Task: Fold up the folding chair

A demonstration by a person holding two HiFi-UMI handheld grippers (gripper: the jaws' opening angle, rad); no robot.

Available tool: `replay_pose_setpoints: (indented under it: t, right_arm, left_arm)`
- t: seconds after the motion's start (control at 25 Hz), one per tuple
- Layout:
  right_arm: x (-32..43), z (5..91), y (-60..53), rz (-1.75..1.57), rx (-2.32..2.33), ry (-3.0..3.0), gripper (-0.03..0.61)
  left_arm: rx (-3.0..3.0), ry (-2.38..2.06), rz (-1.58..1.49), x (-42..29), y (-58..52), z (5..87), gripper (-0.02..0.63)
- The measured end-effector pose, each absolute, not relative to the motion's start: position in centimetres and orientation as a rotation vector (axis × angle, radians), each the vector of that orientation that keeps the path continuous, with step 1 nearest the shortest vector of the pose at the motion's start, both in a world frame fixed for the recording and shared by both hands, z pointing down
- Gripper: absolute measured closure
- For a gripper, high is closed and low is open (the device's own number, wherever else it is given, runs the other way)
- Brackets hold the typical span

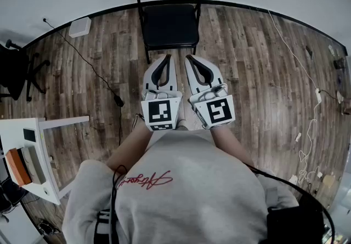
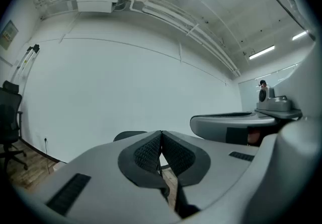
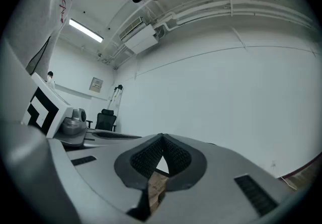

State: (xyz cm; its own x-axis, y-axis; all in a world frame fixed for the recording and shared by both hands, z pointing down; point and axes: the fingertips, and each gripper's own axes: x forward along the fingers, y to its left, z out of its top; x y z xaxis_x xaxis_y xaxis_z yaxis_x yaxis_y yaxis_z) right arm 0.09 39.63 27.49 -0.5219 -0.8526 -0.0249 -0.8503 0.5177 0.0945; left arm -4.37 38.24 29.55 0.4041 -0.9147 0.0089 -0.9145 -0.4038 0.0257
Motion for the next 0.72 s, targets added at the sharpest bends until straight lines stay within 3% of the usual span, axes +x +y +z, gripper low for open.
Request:
replay_pose_setpoints:
  t: [0.72]
  right_arm:
    - [1.1, 29.3, 37.5, -0.162, 1.531, -2.636, 0.560]
  left_arm:
    - [2.531, -1.540, -0.037, -5.2, 37.3, 31.7, 0.597]
